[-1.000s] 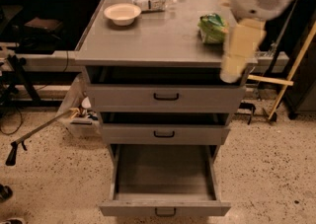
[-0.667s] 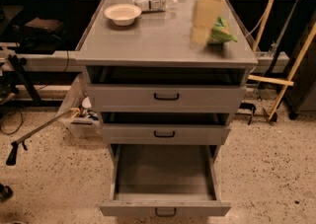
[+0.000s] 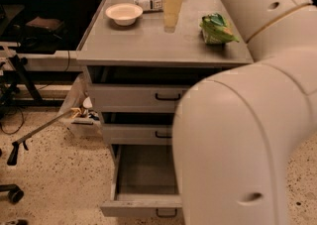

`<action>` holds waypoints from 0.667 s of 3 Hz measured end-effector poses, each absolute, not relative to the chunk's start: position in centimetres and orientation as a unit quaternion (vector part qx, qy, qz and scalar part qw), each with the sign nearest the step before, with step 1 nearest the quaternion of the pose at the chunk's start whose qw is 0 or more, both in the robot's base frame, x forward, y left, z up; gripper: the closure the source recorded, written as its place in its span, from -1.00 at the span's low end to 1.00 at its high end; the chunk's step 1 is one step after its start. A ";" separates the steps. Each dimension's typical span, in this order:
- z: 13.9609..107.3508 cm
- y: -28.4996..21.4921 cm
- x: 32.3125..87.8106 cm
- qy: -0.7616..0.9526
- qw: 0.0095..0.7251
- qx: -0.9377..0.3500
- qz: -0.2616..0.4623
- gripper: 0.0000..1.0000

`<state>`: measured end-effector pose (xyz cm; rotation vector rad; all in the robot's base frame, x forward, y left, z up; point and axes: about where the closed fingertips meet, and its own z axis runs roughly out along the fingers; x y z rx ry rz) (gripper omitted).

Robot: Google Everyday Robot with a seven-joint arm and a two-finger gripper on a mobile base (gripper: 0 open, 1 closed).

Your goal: Place green rice chip bag into bottom drawer

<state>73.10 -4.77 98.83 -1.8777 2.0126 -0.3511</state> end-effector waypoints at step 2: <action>99.8 -9.6 75.6 0.749 0.229 -0.607 -0.132 -1.00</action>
Offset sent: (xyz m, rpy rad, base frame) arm 0.0182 -0.1357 0.0032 0.1968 -0.0992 -0.3037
